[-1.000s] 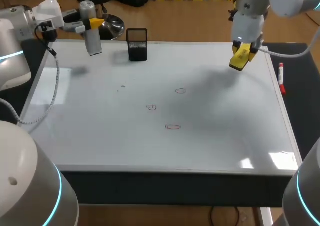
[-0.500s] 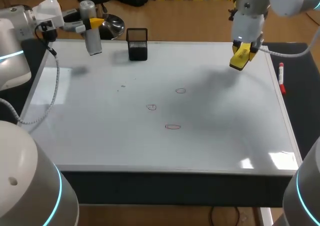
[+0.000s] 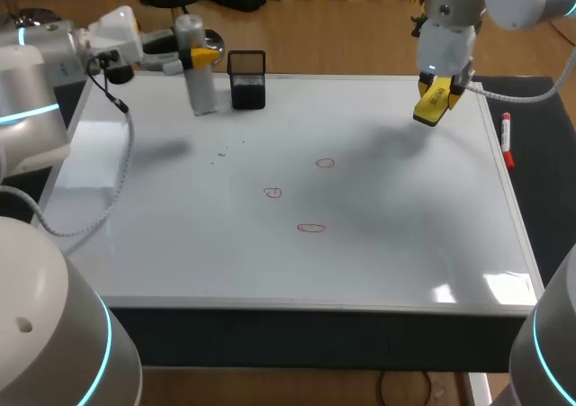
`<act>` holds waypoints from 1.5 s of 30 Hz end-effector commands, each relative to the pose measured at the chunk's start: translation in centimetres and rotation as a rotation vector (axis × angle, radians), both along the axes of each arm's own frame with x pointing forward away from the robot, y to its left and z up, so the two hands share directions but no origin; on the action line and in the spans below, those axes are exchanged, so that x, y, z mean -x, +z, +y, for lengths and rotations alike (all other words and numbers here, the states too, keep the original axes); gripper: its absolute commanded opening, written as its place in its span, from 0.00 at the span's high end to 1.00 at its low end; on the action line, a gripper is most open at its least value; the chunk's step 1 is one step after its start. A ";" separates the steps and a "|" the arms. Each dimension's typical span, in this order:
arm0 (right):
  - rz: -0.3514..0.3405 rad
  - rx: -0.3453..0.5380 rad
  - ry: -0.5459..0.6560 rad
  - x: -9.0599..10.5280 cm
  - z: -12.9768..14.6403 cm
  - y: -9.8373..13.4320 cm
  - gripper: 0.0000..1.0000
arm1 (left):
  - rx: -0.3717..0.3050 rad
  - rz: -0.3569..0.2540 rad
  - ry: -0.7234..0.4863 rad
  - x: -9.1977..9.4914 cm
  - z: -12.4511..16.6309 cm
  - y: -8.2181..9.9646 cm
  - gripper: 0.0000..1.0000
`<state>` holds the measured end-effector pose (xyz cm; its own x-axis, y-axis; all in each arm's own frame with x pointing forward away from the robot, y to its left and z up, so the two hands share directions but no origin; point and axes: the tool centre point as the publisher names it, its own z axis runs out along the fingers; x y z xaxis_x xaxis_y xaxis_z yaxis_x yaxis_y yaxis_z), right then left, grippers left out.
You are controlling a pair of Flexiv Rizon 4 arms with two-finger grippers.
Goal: Pick up the inspection probe, press it on each red-marked spot on the whiteboard one by one, put down the probe, pick up the eraser, and wipe off all the red marks.
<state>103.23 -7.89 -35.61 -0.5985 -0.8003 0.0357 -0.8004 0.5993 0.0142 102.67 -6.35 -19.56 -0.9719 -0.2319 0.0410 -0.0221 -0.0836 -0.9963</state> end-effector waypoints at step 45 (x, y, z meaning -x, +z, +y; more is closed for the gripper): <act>0.001 0.002 0.001 -0.1 -0.1 0.1 1.00 | 0.050 0.082 -0.328 14.0 -11.9 -7.5 1.00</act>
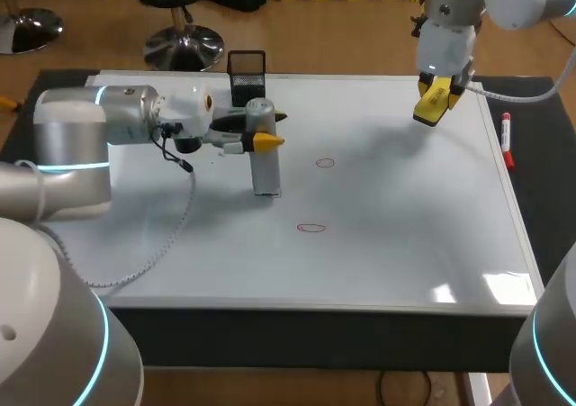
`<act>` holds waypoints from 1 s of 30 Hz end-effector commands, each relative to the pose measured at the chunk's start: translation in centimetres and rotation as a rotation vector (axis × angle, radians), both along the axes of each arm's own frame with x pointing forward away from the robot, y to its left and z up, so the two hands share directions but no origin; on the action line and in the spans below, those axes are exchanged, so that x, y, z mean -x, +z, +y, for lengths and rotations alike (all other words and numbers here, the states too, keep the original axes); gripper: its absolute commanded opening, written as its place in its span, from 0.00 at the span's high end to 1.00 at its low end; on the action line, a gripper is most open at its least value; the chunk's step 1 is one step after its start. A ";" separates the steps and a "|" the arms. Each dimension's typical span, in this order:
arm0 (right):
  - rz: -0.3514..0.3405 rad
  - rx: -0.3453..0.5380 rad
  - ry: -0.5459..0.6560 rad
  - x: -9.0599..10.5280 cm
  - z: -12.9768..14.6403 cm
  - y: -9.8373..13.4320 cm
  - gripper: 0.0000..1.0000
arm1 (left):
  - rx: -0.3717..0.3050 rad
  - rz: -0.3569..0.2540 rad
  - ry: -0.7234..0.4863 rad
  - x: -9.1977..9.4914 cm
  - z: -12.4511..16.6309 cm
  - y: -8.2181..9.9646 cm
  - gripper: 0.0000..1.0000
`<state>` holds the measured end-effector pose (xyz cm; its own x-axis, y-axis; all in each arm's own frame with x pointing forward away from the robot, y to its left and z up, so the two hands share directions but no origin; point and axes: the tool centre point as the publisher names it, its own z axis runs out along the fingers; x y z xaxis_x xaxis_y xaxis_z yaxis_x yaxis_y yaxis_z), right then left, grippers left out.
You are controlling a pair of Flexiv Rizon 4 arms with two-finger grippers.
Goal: Pick up the inspection probe, press it on each red-marked spot on the whiteboard one by one, put down the probe, pick up the eraser, and wipe off all the red marks.
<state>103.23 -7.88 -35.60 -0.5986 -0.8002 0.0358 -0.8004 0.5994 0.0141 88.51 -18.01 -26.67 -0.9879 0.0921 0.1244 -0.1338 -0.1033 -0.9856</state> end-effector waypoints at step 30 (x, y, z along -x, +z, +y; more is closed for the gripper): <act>0.001 0.002 0.002 -0.1 -0.1 0.1 1.00 | -0.001 -0.005 -0.034 0.5 -0.7 -1.8 1.00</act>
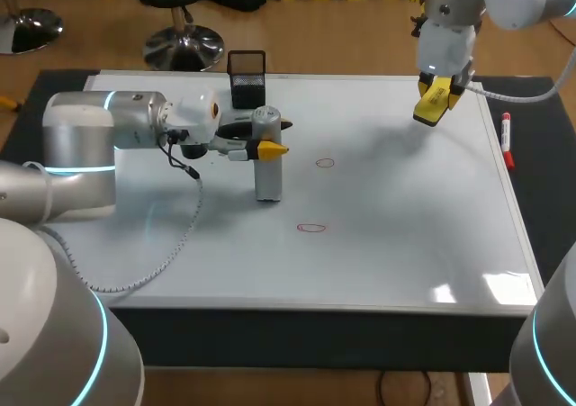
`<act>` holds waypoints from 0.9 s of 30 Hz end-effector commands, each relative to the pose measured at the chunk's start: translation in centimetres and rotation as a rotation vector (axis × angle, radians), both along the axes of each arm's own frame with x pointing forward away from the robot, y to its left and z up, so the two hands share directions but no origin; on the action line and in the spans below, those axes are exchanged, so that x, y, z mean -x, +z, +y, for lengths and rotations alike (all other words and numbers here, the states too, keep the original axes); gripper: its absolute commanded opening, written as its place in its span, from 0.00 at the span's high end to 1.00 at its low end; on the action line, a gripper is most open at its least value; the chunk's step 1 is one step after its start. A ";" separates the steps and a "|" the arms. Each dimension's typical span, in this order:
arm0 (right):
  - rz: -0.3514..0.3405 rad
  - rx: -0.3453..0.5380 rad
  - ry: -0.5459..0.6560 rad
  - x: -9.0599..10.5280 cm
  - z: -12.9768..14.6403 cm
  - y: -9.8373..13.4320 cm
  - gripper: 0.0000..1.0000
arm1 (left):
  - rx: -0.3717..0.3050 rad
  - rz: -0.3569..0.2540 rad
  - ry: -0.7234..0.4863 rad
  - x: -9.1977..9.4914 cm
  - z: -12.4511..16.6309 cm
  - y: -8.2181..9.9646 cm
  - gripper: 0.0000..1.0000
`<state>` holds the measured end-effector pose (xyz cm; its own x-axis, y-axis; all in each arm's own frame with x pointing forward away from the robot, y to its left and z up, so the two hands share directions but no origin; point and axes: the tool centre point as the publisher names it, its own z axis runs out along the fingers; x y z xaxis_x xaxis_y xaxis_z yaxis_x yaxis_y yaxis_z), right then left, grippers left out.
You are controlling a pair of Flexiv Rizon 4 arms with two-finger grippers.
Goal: Pick up the inspection probe, press it on each red-marked spot on the whiteboard one by one, put down the probe, pick up the eraser, and wipe off all the red marks.
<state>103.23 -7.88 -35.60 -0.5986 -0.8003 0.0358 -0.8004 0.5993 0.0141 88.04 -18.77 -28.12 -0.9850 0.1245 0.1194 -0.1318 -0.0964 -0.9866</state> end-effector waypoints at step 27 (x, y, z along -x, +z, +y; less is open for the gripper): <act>0.001 0.002 0.001 -0.1 -0.1 0.1 1.00 | -0.008 -0.088 0.211 -7.6 6.5 4.7 1.00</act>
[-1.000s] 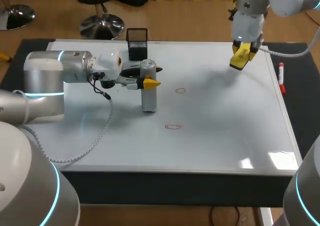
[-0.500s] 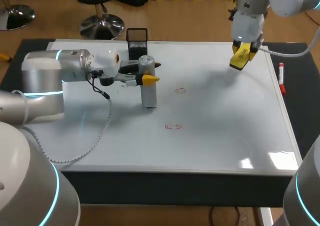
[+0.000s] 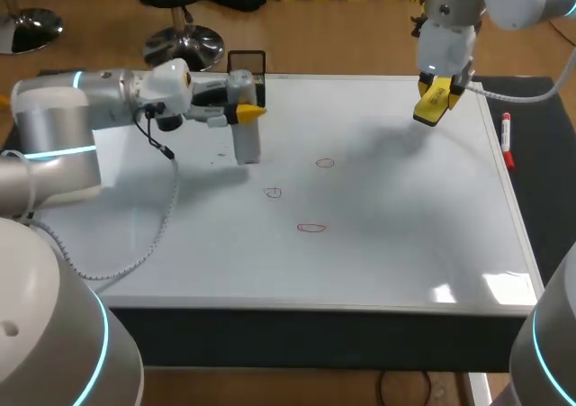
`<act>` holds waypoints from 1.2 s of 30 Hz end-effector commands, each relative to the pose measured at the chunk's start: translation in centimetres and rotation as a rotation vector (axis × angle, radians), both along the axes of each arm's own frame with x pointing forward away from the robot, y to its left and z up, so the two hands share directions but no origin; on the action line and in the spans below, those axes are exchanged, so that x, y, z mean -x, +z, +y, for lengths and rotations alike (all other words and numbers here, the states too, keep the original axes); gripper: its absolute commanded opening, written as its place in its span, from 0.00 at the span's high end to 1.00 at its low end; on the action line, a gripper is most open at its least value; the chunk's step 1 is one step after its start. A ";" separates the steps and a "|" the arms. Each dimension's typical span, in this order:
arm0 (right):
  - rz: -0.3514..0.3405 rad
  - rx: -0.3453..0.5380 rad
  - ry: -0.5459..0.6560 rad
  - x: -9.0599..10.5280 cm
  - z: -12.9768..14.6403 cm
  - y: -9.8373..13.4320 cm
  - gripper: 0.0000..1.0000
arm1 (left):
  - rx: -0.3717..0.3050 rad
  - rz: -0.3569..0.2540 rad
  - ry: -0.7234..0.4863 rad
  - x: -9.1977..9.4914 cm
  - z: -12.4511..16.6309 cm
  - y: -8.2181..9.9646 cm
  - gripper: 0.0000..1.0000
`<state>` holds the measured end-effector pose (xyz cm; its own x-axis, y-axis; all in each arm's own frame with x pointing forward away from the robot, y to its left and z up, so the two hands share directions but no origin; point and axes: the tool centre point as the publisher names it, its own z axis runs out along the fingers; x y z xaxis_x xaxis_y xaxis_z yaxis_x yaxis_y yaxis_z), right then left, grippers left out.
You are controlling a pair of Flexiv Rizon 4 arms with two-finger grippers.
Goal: Pick up the inspection probe, press it on each red-marked spot on the whiteboard one by one, put down the probe, pick up the eraser, and wipe off all the red marks.
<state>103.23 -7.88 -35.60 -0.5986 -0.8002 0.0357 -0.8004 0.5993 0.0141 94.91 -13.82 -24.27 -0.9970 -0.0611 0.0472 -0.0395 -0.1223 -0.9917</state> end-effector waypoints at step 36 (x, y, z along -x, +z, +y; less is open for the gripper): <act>0.001 0.003 0.002 -0.1 -0.1 0.1 1.00 | -0.051 -0.037 0.368 -12.3 14.8 2.0 1.00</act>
